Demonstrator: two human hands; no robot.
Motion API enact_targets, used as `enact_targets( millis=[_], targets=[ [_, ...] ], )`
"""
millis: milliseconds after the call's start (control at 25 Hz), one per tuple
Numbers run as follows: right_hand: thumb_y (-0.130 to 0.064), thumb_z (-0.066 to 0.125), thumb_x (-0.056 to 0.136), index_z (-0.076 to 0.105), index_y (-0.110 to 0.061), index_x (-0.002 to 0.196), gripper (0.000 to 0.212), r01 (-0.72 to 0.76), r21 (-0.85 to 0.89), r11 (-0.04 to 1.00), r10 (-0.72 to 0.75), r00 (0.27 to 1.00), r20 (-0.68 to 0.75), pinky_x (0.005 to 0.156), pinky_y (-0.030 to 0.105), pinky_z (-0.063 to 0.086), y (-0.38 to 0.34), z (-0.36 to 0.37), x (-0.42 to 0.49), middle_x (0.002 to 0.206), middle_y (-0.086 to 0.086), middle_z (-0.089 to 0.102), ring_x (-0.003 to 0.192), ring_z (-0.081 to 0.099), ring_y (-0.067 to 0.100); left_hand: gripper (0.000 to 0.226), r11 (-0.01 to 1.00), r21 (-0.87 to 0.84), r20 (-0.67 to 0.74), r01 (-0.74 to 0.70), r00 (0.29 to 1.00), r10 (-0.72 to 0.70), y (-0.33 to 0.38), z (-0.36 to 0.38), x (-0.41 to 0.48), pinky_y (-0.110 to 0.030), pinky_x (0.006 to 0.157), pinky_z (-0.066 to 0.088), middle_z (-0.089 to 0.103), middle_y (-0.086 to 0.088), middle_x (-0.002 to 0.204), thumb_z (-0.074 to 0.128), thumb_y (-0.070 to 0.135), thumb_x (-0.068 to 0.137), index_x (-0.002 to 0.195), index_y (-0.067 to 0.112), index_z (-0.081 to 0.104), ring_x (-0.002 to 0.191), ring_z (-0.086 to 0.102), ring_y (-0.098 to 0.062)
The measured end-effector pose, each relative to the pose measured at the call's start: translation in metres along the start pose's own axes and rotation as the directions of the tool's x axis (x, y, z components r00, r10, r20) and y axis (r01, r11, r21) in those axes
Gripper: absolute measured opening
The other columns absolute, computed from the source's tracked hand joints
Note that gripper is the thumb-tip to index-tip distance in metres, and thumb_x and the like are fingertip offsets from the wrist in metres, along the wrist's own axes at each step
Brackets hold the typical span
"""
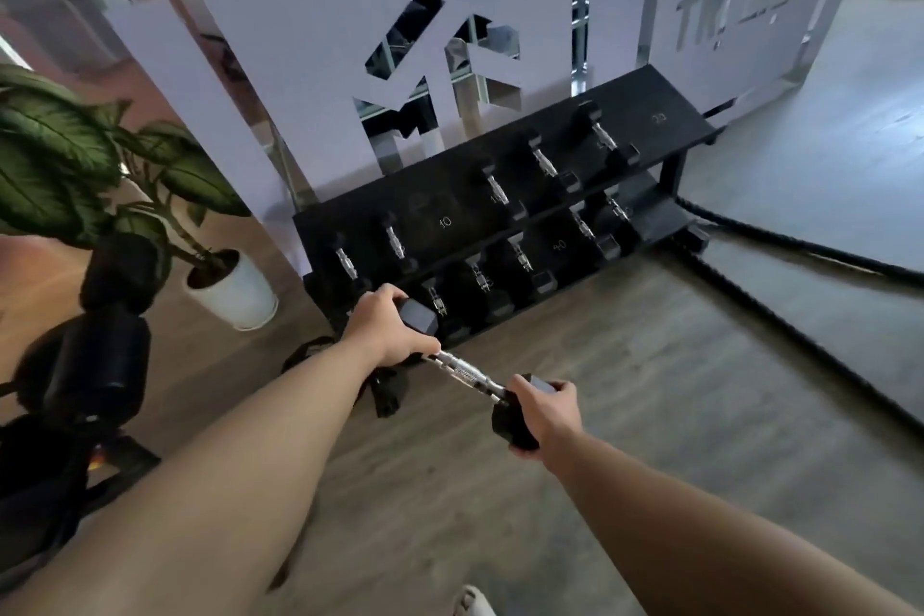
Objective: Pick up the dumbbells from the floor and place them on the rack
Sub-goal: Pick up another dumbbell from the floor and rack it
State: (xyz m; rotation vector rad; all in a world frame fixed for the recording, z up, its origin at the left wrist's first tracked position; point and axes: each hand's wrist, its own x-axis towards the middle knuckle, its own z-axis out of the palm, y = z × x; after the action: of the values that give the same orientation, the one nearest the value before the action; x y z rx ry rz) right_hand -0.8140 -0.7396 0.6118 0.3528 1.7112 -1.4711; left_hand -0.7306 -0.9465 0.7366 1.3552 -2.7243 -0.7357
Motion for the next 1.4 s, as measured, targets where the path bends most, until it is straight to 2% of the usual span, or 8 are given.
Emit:
enact_targets(
  millis=[120,240,520,720,880,1040,1200,1400],
  targets=[
    [-0.039,0.082,0.065,0.047,-0.023,0.120,0.066,-0.016,0.067,0.998,0.017,1.000,-0.019,0.058,0.054,0.064,-0.047,0.056,0.060,0.116,0.014,0.061,0.092,0.070,0.035,0.095,0.998,0.009,0.023,-0.054,0.998,0.054,-0.002,-0.017,0.103,-0.031,0.076,0.045,0.052,0.001,0.121,0.096,0.048,0.050,0.131,0.023,0.054,0.101,0.055,-0.018],
    [-0.039,0.083,0.062,0.049,-0.024,0.117,0.066,-0.019,0.133,0.991,0.030,0.996,-0.082,0.054,0.048,0.063,-0.089,0.113,0.113,0.117,0.014,0.062,0.093,0.071,0.036,0.096,0.991,0.056,0.064,-0.118,0.991,0.115,-0.005,-0.032,0.201,-0.031,0.079,0.044,0.053,-0.002,0.127,0.098,0.045,0.055,0.136,0.020,0.052,0.101,0.052,-0.018],
    [-0.039,0.083,0.059,0.047,-0.025,0.116,0.069,-0.067,0.233,0.970,0.093,0.990,-0.105,0.051,0.045,0.060,-0.186,0.202,0.215,0.116,0.013,0.063,0.091,0.074,0.036,0.092,0.974,0.132,0.163,-0.183,0.974,0.160,0.012,-0.057,0.391,-0.033,0.080,0.045,0.055,-0.006,0.132,0.098,0.043,0.058,0.134,0.021,0.051,0.104,0.053,-0.020],
    [-0.048,0.081,0.059,0.053,-0.025,0.117,0.068,-0.050,0.051,0.997,0.055,0.992,-0.113,0.062,0.046,0.067,-0.249,0.225,0.296,0.108,0.004,0.067,0.088,0.074,0.026,0.088,0.969,0.136,0.151,-0.207,0.971,0.186,0.032,-0.058,0.490,-0.032,0.077,0.045,0.051,-0.005,0.130,0.099,0.040,0.058,0.129,0.025,0.049,0.104,0.054,-0.020],
    [-0.058,0.079,0.060,0.064,-0.020,0.121,0.074,-0.024,-0.077,0.997,0.009,0.981,-0.193,0.073,0.030,0.059,-0.286,0.249,0.351,0.105,-0.002,0.072,0.090,0.071,0.018,0.086,0.941,0.201,0.174,-0.273,0.955,0.240,0.048,-0.056,0.562,-0.033,0.078,0.046,0.049,-0.002,0.126,0.100,0.039,0.057,0.124,0.029,0.047,0.102,0.055,-0.020],
    [-0.062,0.078,0.058,0.065,-0.022,0.123,0.076,-0.072,-0.092,0.993,0.049,0.970,-0.239,0.072,0.026,0.053,-0.299,0.276,0.400,0.101,-0.005,0.069,0.089,0.068,0.014,0.085,0.904,0.237,0.222,-0.355,0.926,0.305,0.046,-0.039,0.626,-0.030,0.071,0.045,0.045,0.002,0.119,0.099,0.042,0.057,0.123,0.030,0.046,0.098,0.056,-0.020],
    [-0.057,0.080,0.062,0.063,-0.023,0.123,0.072,-0.105,-0.074,0.992,0.079,0.952,-0.297,0.055,0.019,0.040,-0.312,0.311,0.462,0.091,-0.013,0.060,0.076,0.057,0.003,0.087,0.886,0.233,0.268,-0.401,0.902,0.337,0.023,-0.007,0.704,-0.033,0.078,0.051,0.044,0.002,0.120,0.098,0.045,0.058,0.126,0.028,0.047,0.097,0.056,-0.020],
    [-0.049,0.083,0.072,0.061,-0.019,0.128,0.068,-0.126,-0.127,0.984,0.077,0.939,-0.336,0.052,0.014,0.035,-0.318,0.348,0.523,0.089,-0.016,0.057,0.071,0.051,-0.004,0.088,0.892,0.197,0.297,-0.406,0.892,0.341,-0.007,0.021,0.782,-0.030,0.077,0.047,0.041,0.006,0.117,0.099,0.043,0.058,0.128,0.028,0.047,0.096,0.054,-0.017]
  ],
)
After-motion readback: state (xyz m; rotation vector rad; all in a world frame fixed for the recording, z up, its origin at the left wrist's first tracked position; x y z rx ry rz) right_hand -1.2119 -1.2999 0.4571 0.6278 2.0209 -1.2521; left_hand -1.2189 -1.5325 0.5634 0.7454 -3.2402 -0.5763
